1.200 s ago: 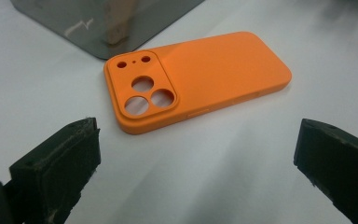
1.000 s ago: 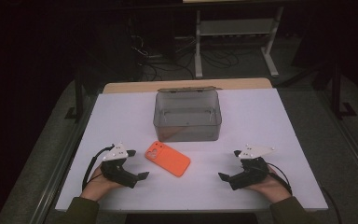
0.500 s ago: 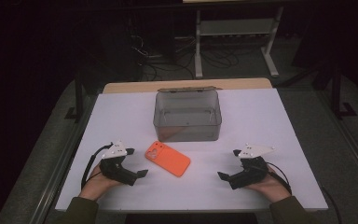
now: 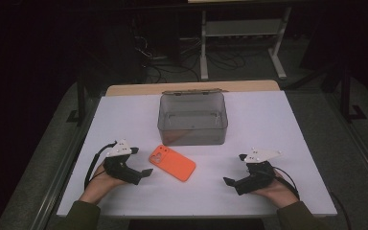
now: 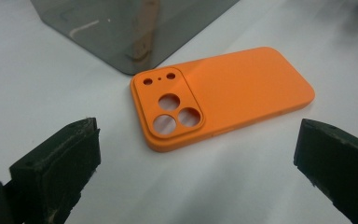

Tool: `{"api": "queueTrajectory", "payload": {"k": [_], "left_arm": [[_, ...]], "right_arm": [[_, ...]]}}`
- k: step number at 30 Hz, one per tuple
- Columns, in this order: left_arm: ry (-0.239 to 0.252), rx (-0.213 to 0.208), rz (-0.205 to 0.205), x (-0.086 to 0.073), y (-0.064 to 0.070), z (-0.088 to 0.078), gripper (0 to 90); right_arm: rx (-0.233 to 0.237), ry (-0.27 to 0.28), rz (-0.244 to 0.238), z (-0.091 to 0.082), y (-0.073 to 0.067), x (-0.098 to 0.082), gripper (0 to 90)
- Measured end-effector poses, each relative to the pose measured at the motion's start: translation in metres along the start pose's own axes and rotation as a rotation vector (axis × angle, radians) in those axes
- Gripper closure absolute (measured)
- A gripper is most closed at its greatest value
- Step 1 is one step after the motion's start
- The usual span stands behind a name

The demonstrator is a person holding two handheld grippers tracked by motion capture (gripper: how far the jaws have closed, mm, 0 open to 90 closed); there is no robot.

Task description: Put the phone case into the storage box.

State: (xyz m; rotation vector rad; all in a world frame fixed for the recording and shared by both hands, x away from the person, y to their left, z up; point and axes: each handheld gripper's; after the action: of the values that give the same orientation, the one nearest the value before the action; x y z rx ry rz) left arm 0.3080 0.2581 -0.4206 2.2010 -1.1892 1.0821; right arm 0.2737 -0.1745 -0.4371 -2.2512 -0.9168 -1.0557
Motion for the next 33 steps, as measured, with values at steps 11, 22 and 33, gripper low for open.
{"api": "queueTrajectory", "payload": {"k": [11,22,33], "left_arm": [[0.001,-0.008,0.003,0.014,-0.007,0.002,0.0],[0.004,-0.010,0.008,0.025,-0.013,0.005,0.0],[0.009,-0.010,0.008,0.034,-0.024,0.009,0.0]], "right_arm": [[-0.001,0.000,-0.001,0.000,0.000,0.000,0.0],[-0.005,0.002,0.002,0.000,0.000,0.000,0.0],[-0.004,0.002,0.002,0.000,0.000,0.000,0.0]]}}
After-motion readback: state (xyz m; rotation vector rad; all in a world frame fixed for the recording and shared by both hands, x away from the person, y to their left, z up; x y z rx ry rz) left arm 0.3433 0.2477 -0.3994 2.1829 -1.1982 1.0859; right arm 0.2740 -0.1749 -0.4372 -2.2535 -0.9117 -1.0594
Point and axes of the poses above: each handheld gripper's, and its own axes: z roughly forward along the jaws, x roughly out of its top, y roughly to its right, and after that the axes turned 4 degrees about z, right-handed
